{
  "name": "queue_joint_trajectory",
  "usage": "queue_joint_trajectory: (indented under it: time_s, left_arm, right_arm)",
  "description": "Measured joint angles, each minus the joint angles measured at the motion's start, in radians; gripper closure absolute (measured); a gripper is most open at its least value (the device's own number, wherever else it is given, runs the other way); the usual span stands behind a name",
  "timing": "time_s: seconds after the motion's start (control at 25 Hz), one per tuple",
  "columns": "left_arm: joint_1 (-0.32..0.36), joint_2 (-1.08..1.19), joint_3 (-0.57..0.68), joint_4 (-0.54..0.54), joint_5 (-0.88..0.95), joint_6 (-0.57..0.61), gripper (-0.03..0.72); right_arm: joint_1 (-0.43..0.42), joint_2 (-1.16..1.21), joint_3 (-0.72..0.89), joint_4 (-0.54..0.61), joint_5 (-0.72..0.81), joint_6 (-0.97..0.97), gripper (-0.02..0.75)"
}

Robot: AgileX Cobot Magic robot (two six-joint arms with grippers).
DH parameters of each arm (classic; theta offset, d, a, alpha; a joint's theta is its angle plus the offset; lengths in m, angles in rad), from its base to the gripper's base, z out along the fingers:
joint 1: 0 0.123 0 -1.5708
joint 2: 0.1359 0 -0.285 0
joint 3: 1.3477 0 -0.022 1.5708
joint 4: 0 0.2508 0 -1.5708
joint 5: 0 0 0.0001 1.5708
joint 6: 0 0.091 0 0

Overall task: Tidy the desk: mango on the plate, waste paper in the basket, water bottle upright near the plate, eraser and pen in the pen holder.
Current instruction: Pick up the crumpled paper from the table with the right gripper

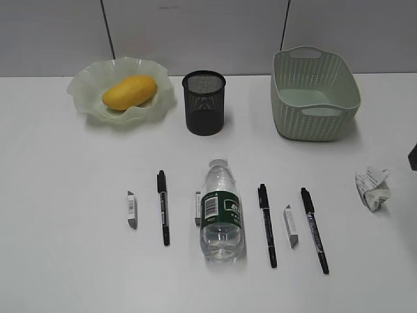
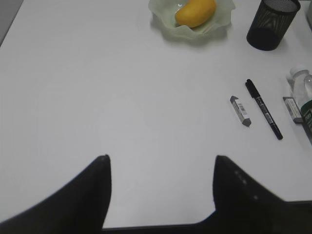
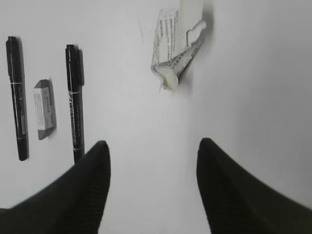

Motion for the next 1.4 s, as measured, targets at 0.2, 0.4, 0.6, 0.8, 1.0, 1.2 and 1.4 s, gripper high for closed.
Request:
queue_joint_trajectory:
  time_s: [0.2,0.4,0.6,0.8,1.0,1.2,1.4]
  left_arm:
    - [0.0,-0.069,0.077,0.001,0.004,0.033,0.193]
    - [0.0,-0.069,0.108,0.006,-0.075,0.049,0.193]
    - [0.0,-0.07,0.14,-0.001,-0.145,0.052,0.193]
    - [0.0,-0.071,0.141,-0.001,-0.146,0.052,0.193]
    - [0.0,-0.071,0.141,-0.002,-0.146,0.052,0.193]
    - [0.0,-0.071,0.141,-0.002,-0.146,0.052,0.2]
    - [0.0,-0.071,0.141,-0.002,-0.147,0.052,0.219]
  right_arm:
    - [0.0,0.148,-0.046,0.004,-0.037,-0.01,0.282]
    - [0.0,0.246,-0.058,0.004,-0.063,-0.012,0.282]
    - [0.0,0.324,-0.058,0.004,-0.099,-0.02,0.282]
    - [0.0,0.389,-0.061,0.005,-0.155,-0.024,0.282]
    - [0.0,0.443,-0.084,0.015,-0.169,-0.047,0.284]
    - [0.0,0.46,-0.102,0.021,-0.169,-0.054,0.483]
    - [0.0,0.46,-0.105,0.025,-0.157,-0.07,0.724]
